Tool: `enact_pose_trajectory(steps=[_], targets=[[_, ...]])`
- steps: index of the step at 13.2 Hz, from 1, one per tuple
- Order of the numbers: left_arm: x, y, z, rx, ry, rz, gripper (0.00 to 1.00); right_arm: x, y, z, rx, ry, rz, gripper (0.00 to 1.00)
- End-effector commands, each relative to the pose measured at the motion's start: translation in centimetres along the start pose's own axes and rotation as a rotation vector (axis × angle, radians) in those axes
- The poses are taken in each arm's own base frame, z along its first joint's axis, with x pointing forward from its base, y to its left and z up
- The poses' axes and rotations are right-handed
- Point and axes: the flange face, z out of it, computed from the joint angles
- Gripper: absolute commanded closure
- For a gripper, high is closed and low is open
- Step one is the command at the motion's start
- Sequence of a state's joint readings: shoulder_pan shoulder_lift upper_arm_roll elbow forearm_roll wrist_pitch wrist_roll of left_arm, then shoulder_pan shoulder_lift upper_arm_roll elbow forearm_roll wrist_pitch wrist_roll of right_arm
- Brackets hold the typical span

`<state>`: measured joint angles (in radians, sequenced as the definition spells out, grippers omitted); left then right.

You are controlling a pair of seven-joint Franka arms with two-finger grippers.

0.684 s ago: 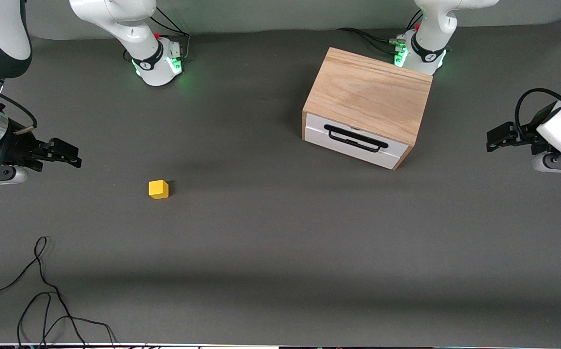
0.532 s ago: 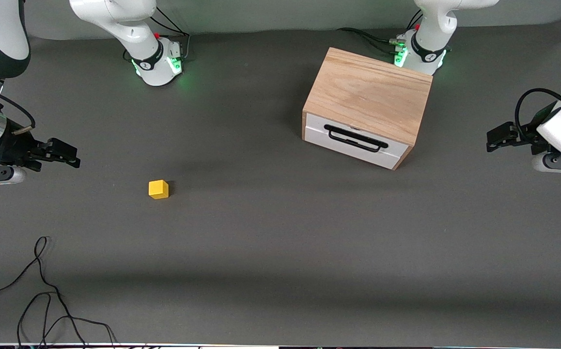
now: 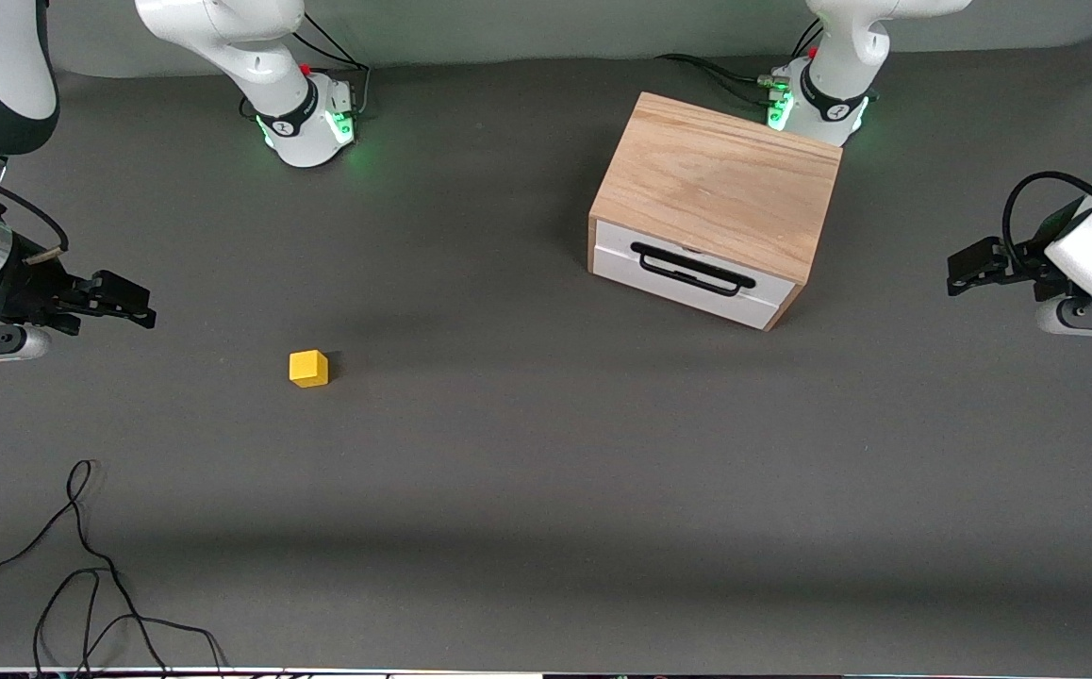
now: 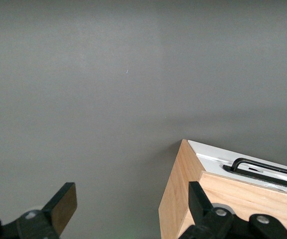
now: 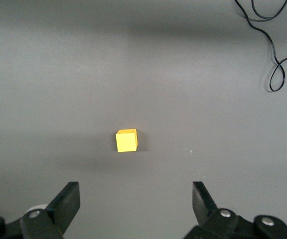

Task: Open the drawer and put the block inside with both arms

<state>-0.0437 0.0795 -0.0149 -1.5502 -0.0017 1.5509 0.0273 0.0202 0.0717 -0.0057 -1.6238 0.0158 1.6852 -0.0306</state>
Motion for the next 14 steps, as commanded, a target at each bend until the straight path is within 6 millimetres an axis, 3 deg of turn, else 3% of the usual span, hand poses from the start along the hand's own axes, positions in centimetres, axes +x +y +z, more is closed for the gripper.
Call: enact_pose_trajectory(steps=[1, 14], targets=[[-0.2, 0.1, -0.4, 0.01, 0.011, -0.008, 0.0, 0.5, -0.6, -0.1, 0.009, 0.001, -0.017, 0.0], [-0.2, 0.1, -0.4, 0.01, 0.011, -0.009, 0.0, 0.7, -0.9, 2.1, 0.01, -0.037, -0.036, 0.0]])
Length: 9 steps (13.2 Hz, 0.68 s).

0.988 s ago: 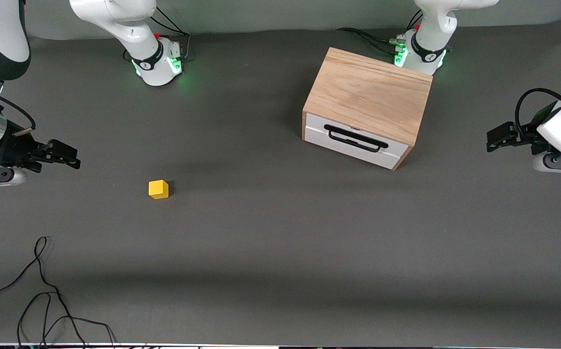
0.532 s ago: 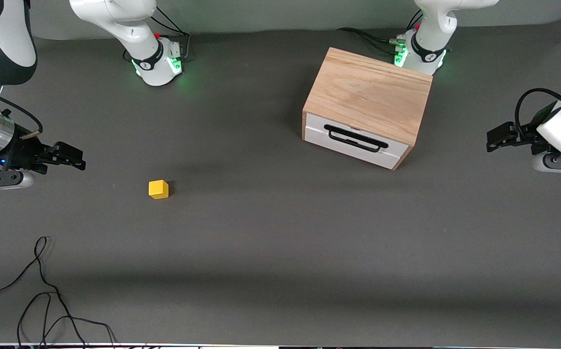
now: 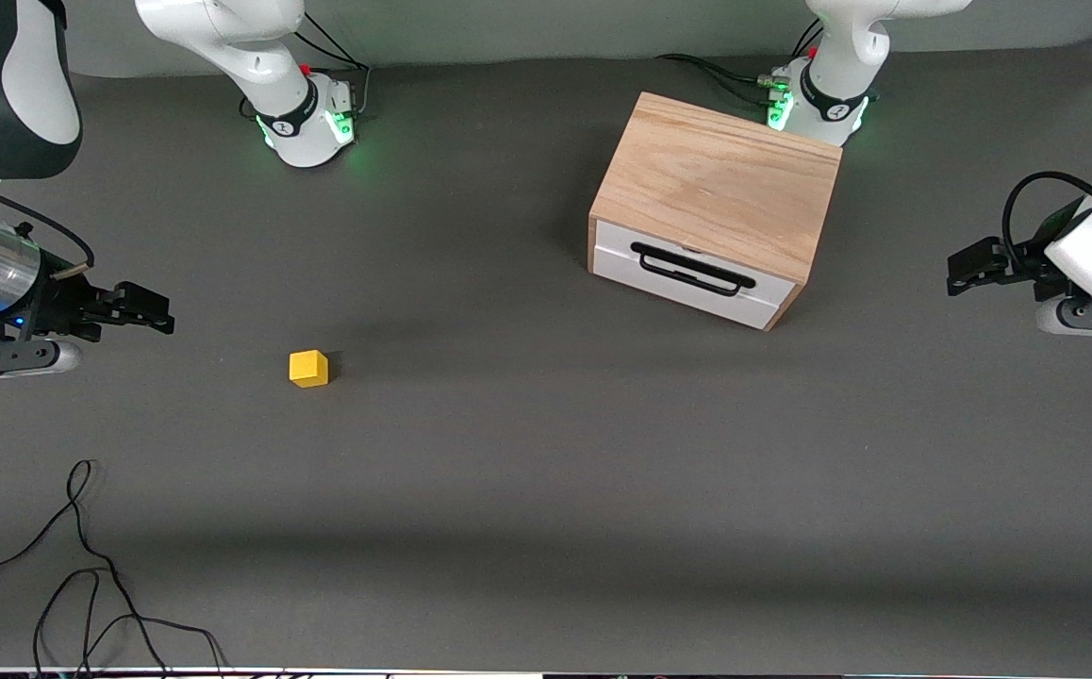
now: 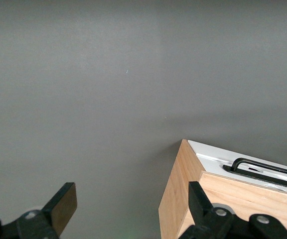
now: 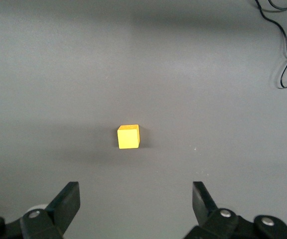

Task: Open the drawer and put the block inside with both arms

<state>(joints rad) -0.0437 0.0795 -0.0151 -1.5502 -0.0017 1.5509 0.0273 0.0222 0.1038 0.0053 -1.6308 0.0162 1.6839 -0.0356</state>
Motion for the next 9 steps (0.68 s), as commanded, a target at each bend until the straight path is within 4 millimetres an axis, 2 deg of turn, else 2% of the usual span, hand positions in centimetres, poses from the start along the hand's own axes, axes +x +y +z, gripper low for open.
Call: enact_pose_trajectory(steps=[1, 5, 7, 9], targets=[[-0.2, 0.0, -0.4, 0.01, 0.011, -0.01, 0.0, 0.0, -0.2, -0.1, 0.008, 0.002, -0.019, 0.0], [-0.2, 0.5, -0.4, -0.004, 0.011, -0.009, 0.0, -0.3, -0.2, 0.6, 0.008, -0.012, -0.02, 0.0], [-0.2, 1.4, -0.5, -0.006, 0.014, -0.037, 0.0, -0.4, -0.2, 0.9, 0.009, -0.019, -0.02, 0.0], [-0.4, 4.5, -0.4, -0.003, 0.008, -0.107, 0.0, -0.5, -0.2, 0.9, 0.009, -0.02, -0.02, 0.0]])
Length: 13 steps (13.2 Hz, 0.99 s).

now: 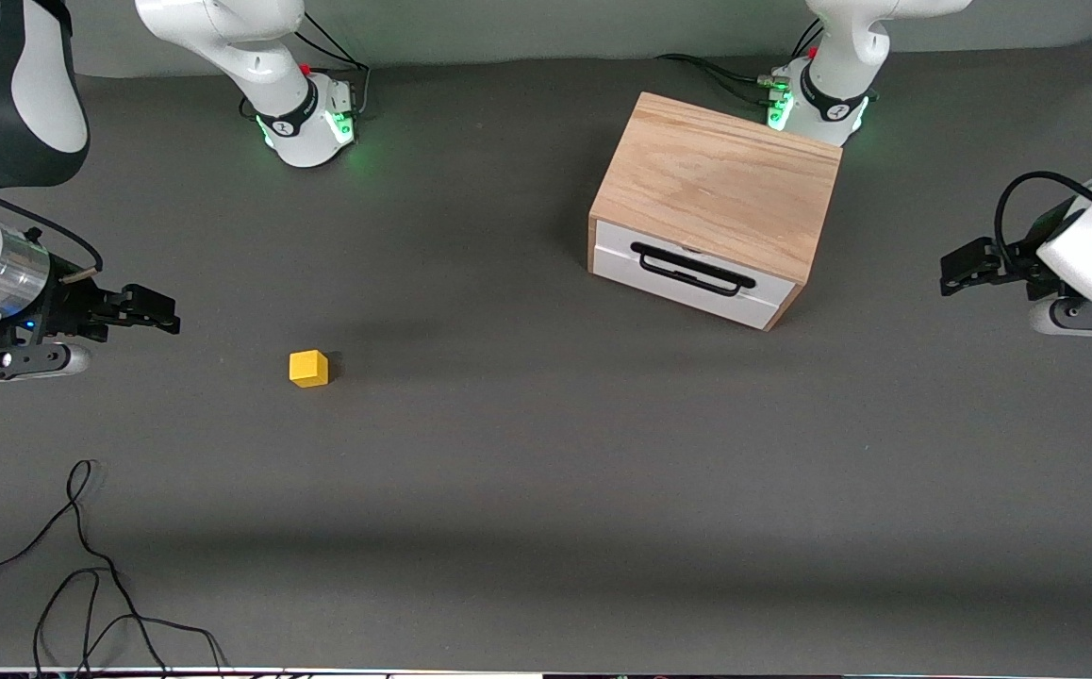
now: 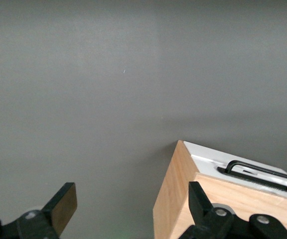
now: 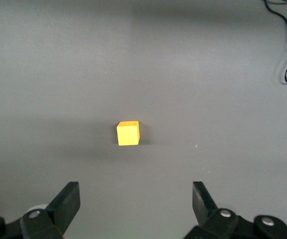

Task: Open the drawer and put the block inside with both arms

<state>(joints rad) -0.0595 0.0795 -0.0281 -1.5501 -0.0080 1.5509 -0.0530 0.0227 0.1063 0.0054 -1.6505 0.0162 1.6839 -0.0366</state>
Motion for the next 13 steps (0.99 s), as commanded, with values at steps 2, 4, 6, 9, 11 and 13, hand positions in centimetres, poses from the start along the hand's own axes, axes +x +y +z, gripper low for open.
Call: enact_pose_trajectory(steps=[2, 4, 6, 9, 11, 13], targets=[[-1.2, 6.9, -0.4, 0.008, 0.009, -0.154, 0.0, -0.4, -0.2, -0.1, 0.008, 0.001, -0.019, 0.0], [-2.1, 11.4, -0.2, 0.013, 0.012, -0.288, 0.0, -0.1, -0.1, 0.2, 0.008, 0.004, -0.019, 0.0], [-3.5, 16.3, 0.3, 0.02, 0.015, -0.415, 0.0, -0.2, -0.2, 0.0, 0.006, 0.007, -0.02, 0.0], [-5.4, 23.0, 1.6, 0.026, 0.027, -0.586, 0.0, -0.4, -0.5, -0.3, -0.005, 0.011, -0.029, 0.0], [-6.2, 25.6, 2.2, 0.022, 0.033, -0.695, 0.0, -0.4, -0.7, 0.0, -0.005, 0.005, -0.032, 0.0], [-6.8, 27.3, 3.4, 0.012, 0.041, -0.81, 0.0, -0.5, -0.4, 0.0, -0.005, 0.005, -0.07, 0.0]])
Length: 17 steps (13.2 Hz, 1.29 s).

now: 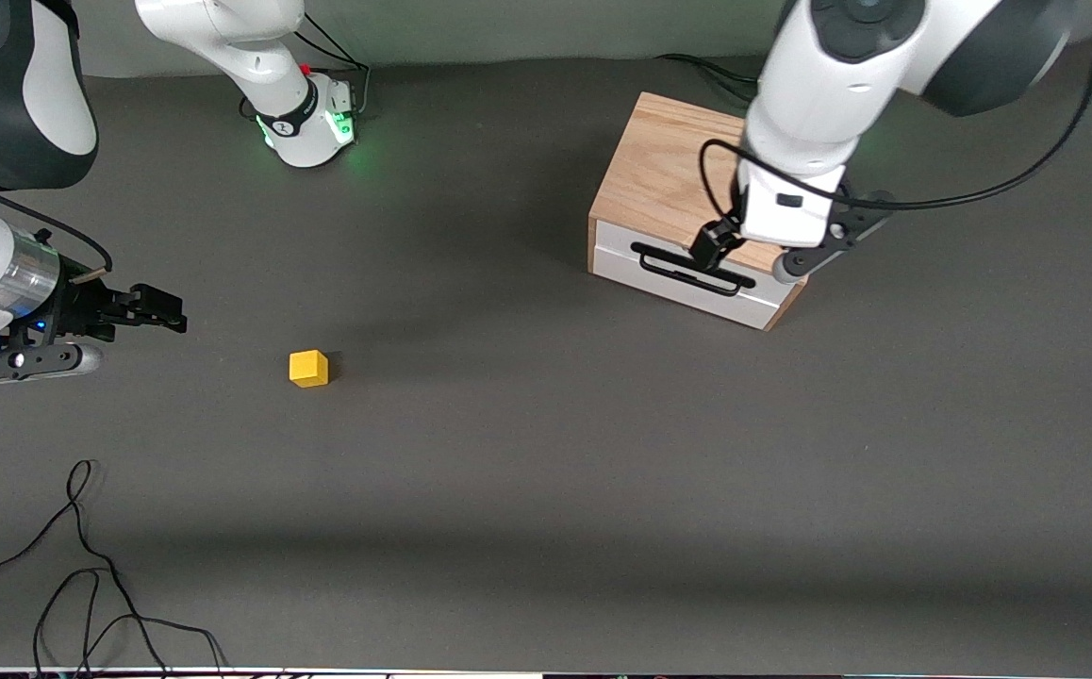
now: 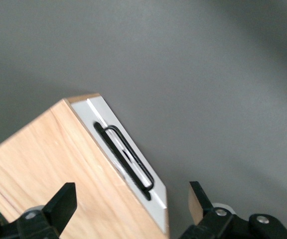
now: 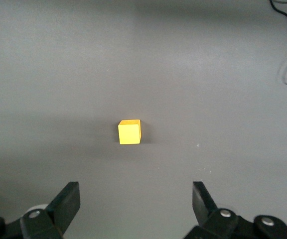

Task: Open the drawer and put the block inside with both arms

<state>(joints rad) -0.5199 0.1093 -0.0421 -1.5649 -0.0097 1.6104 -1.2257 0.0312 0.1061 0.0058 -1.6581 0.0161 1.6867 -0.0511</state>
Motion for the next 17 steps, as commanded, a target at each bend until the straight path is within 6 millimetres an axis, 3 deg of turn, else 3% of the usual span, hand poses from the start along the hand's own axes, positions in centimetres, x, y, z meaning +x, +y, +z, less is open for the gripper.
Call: enact_pose_trajectory(steps=[1, 6, 9, 12, 17], targets=[[-1.0, 0.5, 1.4, -0.011, 0.008, -0.166, 0.0, -0.5, 0.3, -0.4, -0.005, 0.01, -0.051, 0.0], [-2.1, 0.3, 3.8, 0.035, -0.002, -0.416, 0.0, -0.4, 0.2, -0.2, -0.005, 0.008, -0.043, 0.0], [-2.9, 0.1, 7.2, 0.096, -0.013, -0.435, 0.0, -0.2, 0.1, -0.1, -0.005, 0.01, -0.041, 0.0], [-2.4, 0.4, 9.3, 0.084, -0.015, -0.455, 0.0, -0.1, 0.0, 0.1, -0.005, 0.01, -0.043, 0.0], [-2.2, 1.2, 15.4, 0.073, -0.031, -0.527, 0.0, -0.1, -0.1, 0.2, -0.005, 0.008, -0.044, 0.0]])
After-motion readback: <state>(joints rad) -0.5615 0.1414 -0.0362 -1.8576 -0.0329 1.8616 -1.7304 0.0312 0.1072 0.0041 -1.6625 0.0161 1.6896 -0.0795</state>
